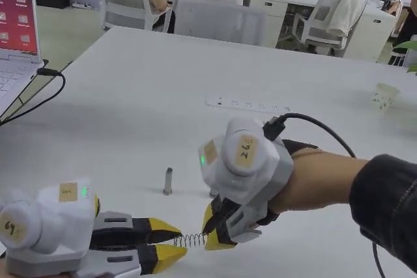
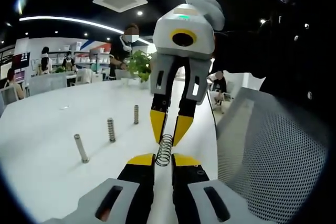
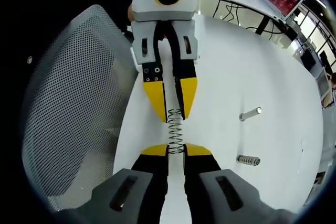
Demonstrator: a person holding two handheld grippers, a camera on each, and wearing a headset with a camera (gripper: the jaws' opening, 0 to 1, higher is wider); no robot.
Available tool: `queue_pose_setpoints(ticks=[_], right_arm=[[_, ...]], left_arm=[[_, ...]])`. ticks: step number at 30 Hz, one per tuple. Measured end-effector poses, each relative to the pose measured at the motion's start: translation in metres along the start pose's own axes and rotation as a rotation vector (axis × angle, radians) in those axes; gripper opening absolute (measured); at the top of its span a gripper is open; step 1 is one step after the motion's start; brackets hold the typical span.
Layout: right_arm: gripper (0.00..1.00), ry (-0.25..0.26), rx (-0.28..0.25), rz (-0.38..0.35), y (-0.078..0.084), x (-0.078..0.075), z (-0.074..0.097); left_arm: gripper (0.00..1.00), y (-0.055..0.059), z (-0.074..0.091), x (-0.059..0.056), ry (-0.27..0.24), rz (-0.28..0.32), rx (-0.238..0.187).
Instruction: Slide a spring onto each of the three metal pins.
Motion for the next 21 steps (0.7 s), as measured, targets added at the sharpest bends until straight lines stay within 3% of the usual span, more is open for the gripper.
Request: queue_pose_setpoints(ticks=[11, 21], right_arm=[[0.08, -0.006, 0.001, 0.004, 0.0019, 0.0017, 0.0002], [0.1, -0.026, -0.005, -0.037, 0.0029, 0.0032, -0.0037]], left_arm=[[0.03, 0.0003, -0.002, -0.0018, 0.025, 0.012, 0.01], [0.02, -0.0022, -0.0006, -0.0053, 0.047, 0.032, 0.006]])
Point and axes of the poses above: the centre of the closed fingertips' face, and the gripper's own axes: z roughly backward along the fingers, x roughly to its left, y roughly out of its underside, the point moved 6 cm from there along z, roughly backward along the fingers, and after that the axes turned 8 degrees about x, right-handed, at the moved point
